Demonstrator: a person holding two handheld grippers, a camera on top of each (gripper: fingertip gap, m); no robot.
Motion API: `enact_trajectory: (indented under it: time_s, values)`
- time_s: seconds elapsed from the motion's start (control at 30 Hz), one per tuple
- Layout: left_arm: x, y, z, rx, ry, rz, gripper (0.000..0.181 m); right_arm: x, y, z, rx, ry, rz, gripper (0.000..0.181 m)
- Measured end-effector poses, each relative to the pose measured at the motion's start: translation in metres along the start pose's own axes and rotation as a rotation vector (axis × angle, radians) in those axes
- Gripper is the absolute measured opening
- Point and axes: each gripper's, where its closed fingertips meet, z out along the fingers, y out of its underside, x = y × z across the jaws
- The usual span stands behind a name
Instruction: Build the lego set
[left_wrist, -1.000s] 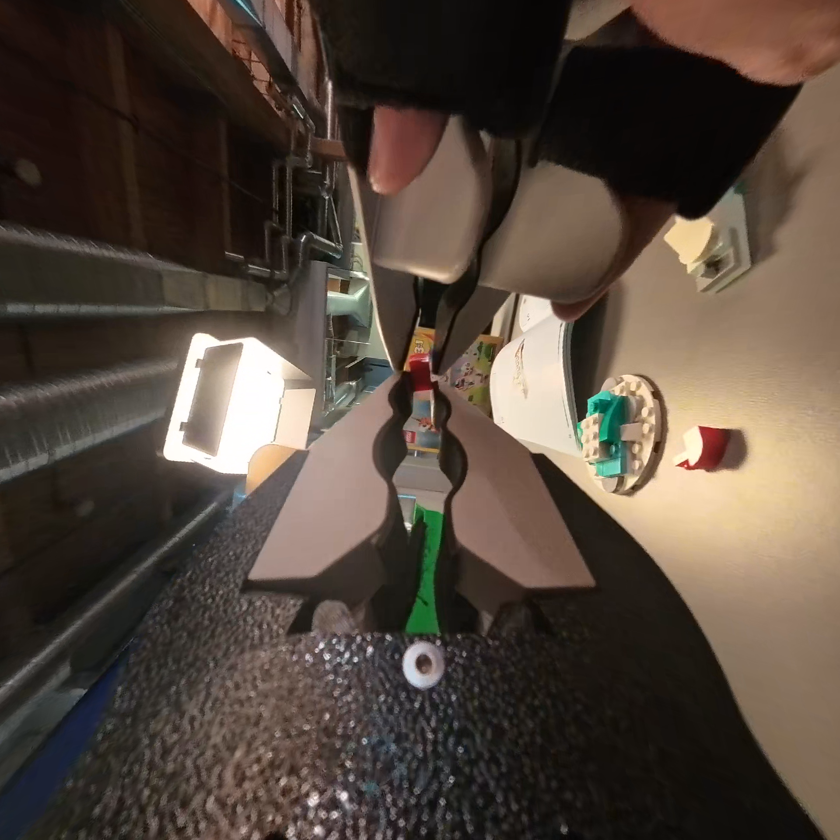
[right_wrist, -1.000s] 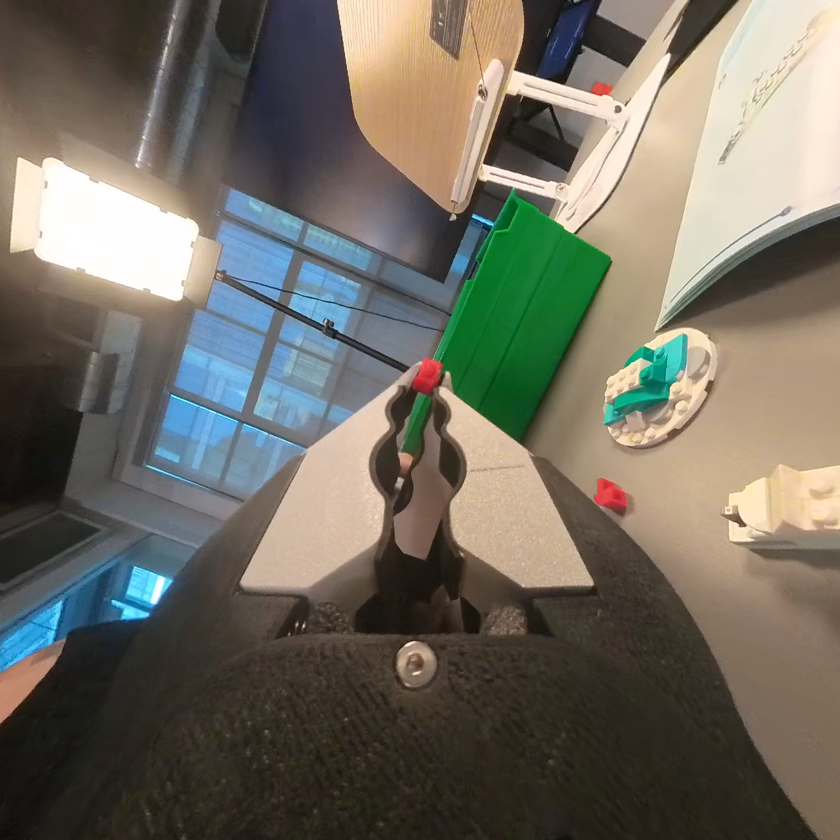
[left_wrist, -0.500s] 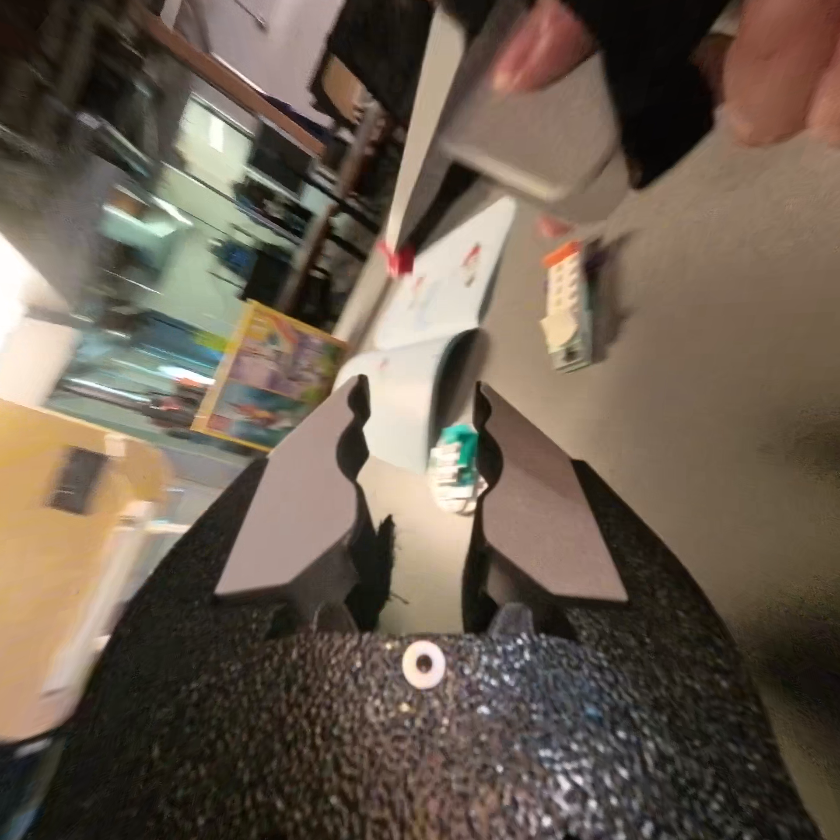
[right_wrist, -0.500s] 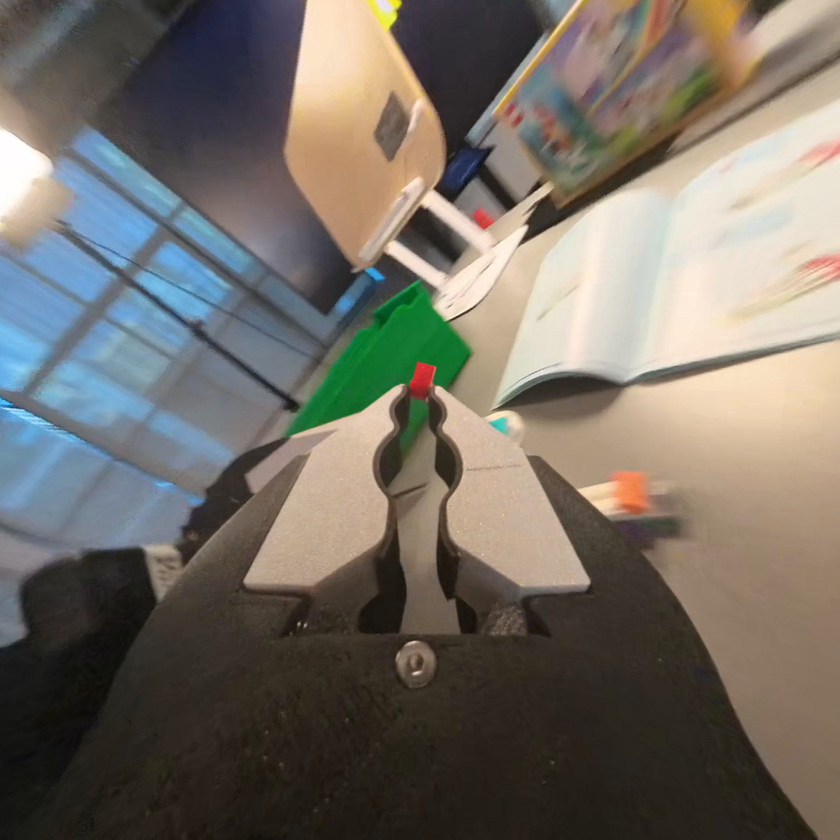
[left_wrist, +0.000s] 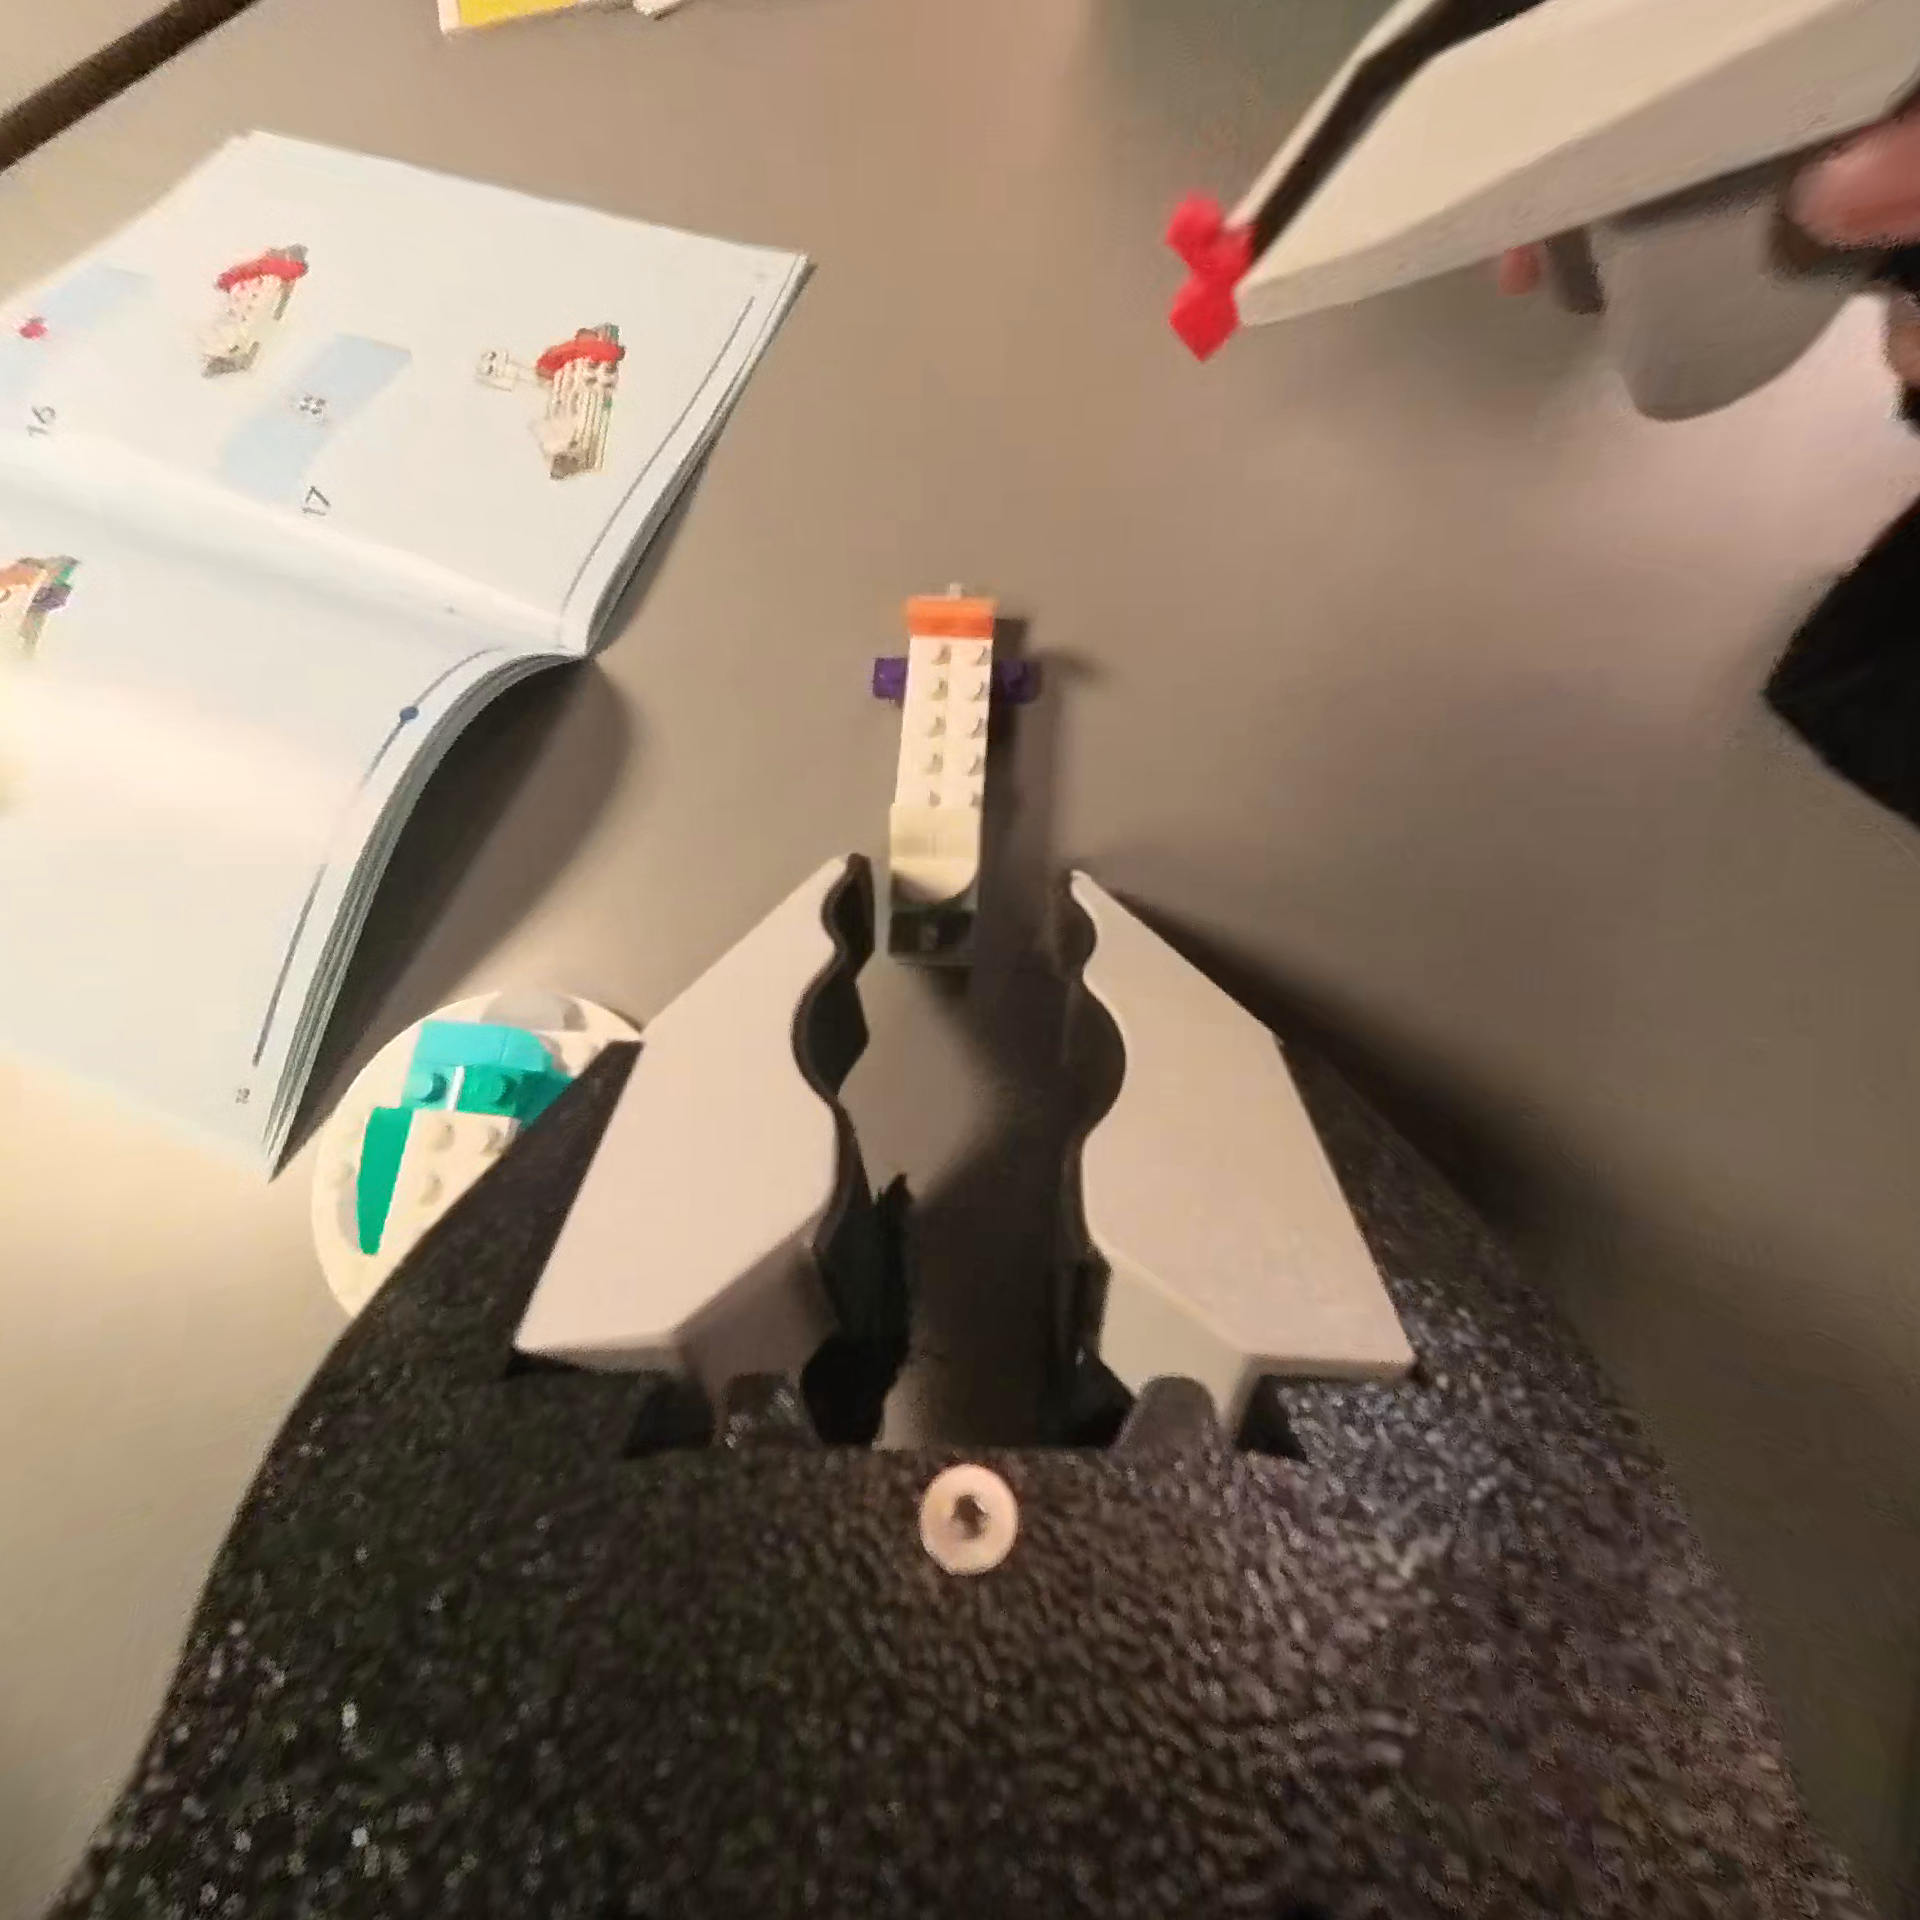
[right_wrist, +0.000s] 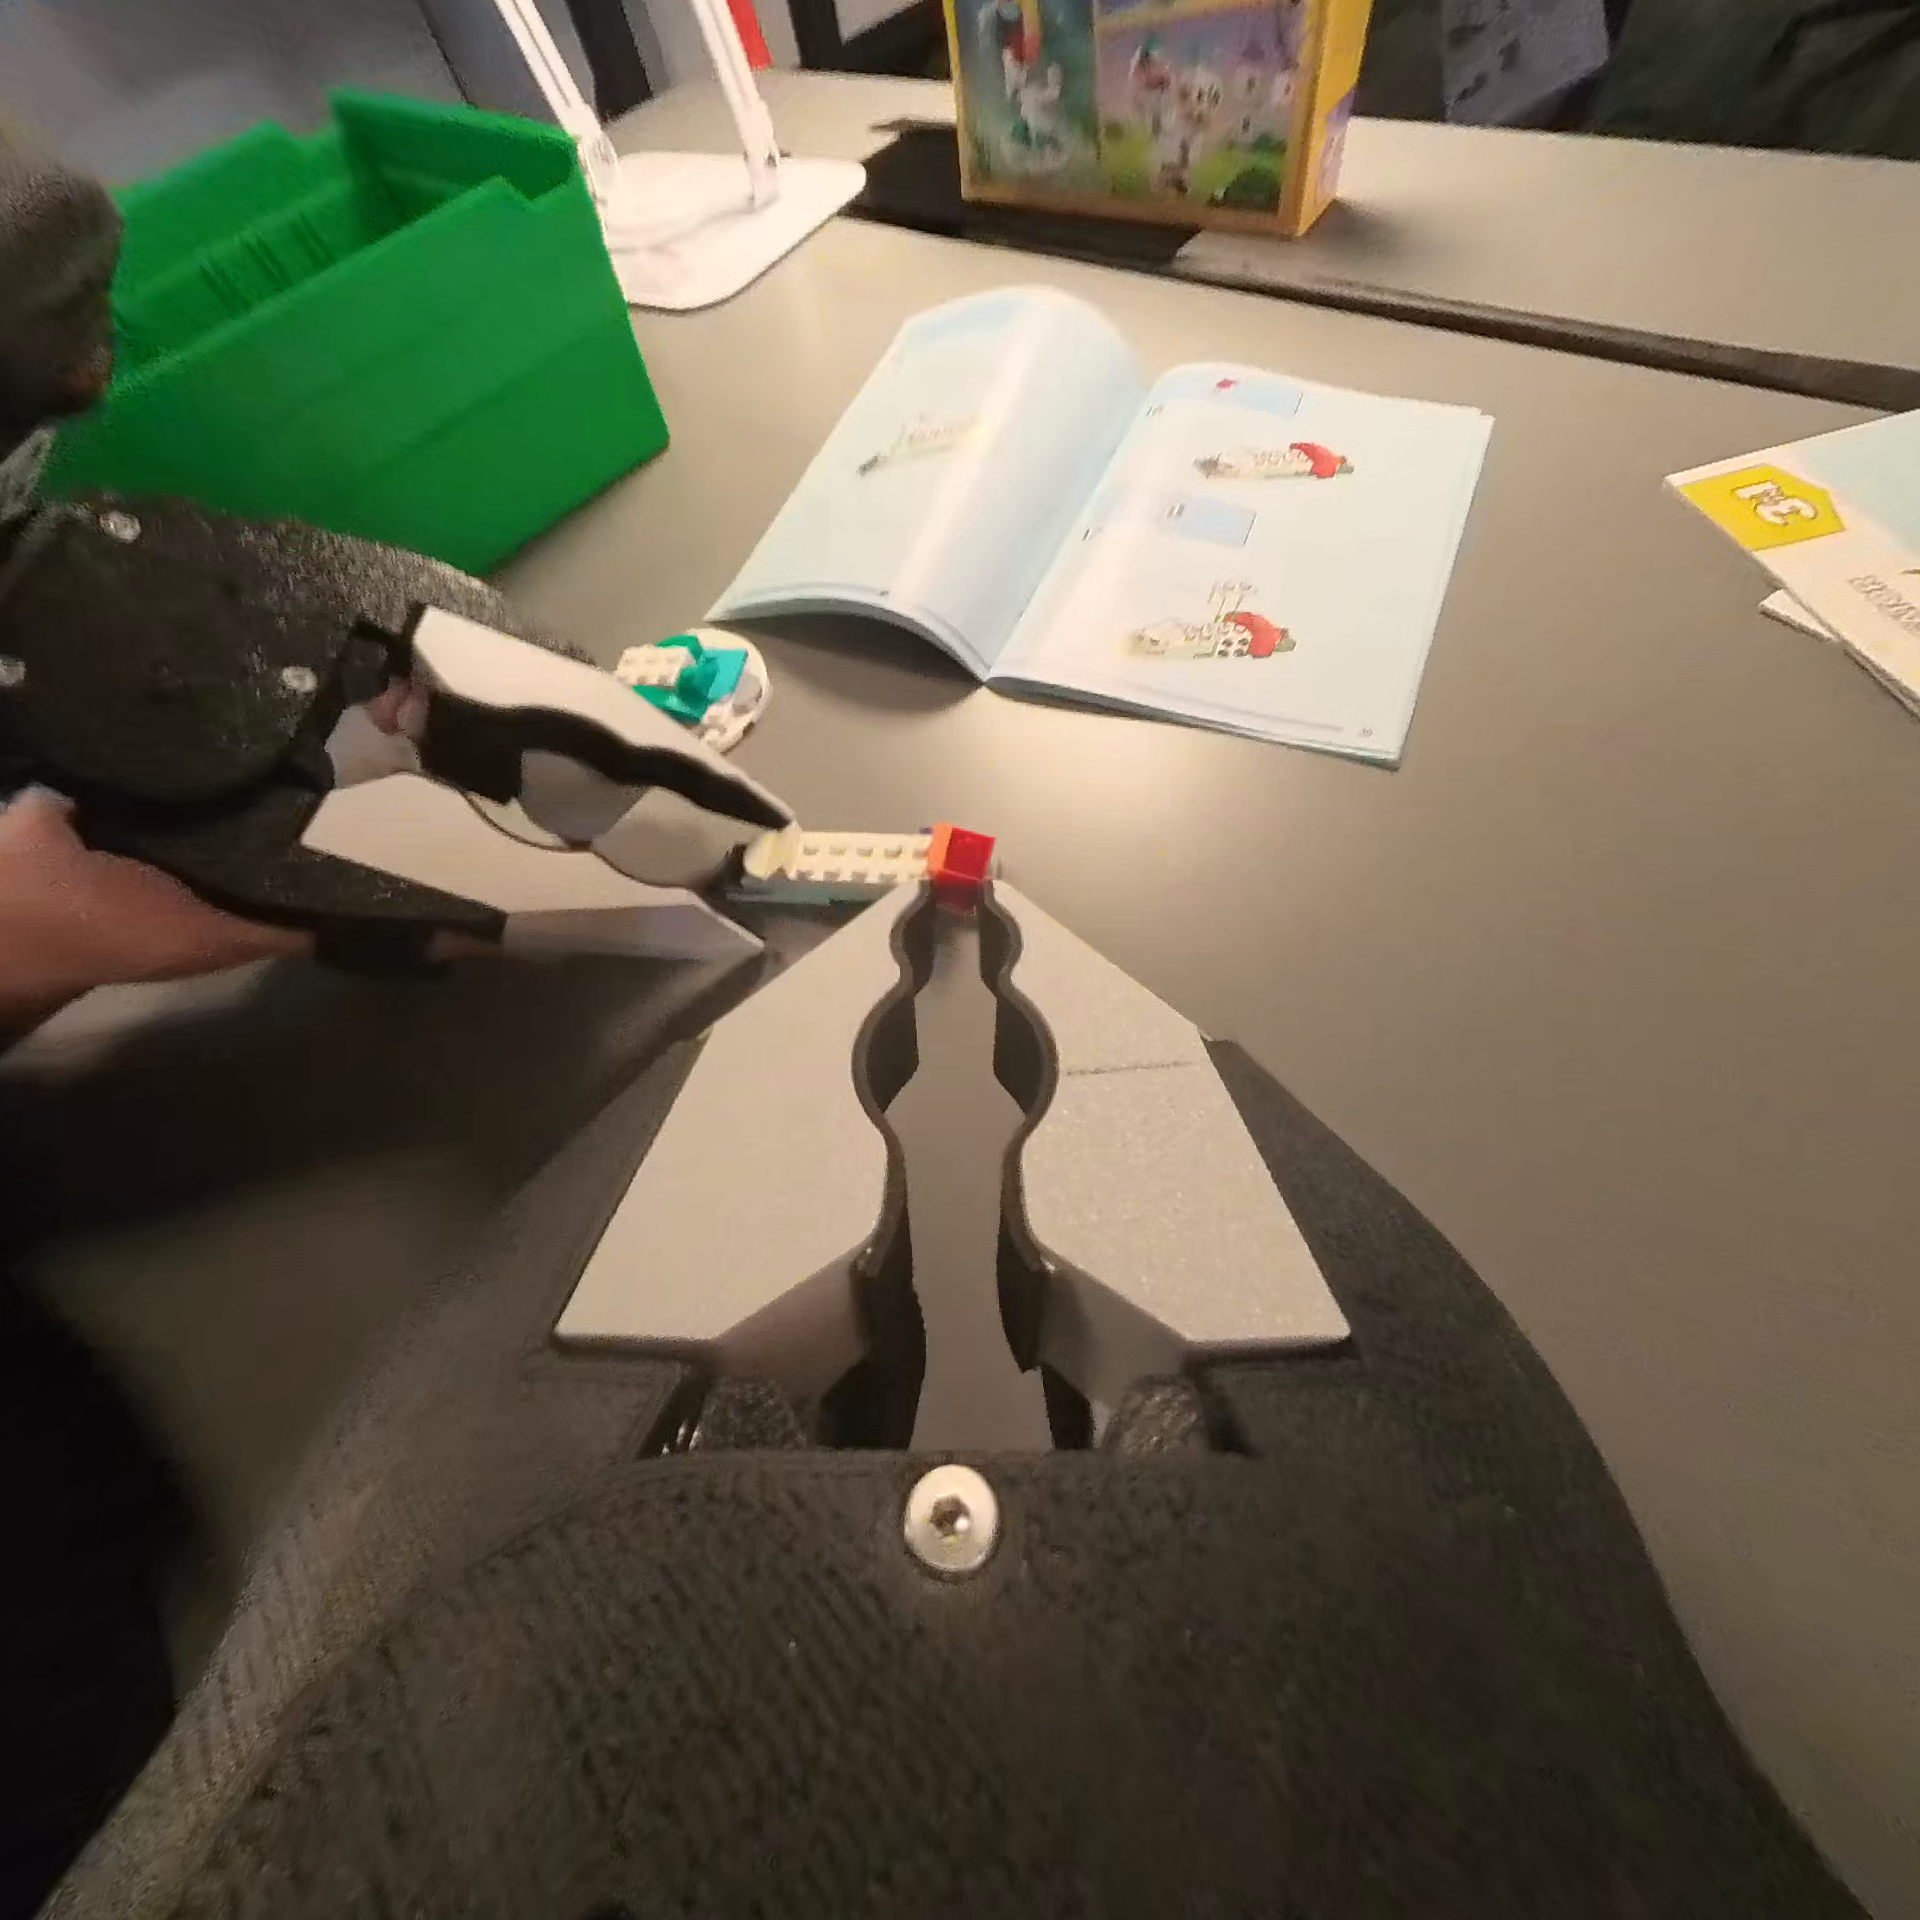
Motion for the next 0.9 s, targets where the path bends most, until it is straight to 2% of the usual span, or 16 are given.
enact_trajectory:
  time_s: [0.03,0.17,0.3,0.43,0.6,0.8,0.9]
  values:
    - [-0.002,0.002,0.001,-0.014,-0.008,-0.006,0.036,-0.001,0.003,0.001,-0.017,0.004,-0.015,0.006]
    - [-0.006,0.001,0.003,-0.012,-0.012,-0.02,0.035,-0.002,0.014,0.008,-0.092,0.035,-0.064,0.006]
    - [-0.001,0.0,0.005,0.01,0.033,-0.023,0.015,-0.004,0.024,0.013,-0.183,0.043,-0.106,0.006]
    - [0.001,0.0,0.004,0.017,0.047,-0.018,0.015,-0.003,0.035,0.01,-0.293,0.043,-0.17,0.006]
    - [0.002,0.001,0.003,0.024,0.056,-0.03,0.015,0.003,0.062,0.003,-0.542,0.03,-0.215,0.006]
    - [0.006,0.0,0.004,0.016,0.08,-0.045,0.015,0.0,0.061,0.006,-0.616,-0.003,-0.255,0.006]
    - [0.009,-0.003,0.003,0.043,0.113,-0.05,0.026,0.0,0.06,0.009,-0.628,-0.002,-0.277,0.006]
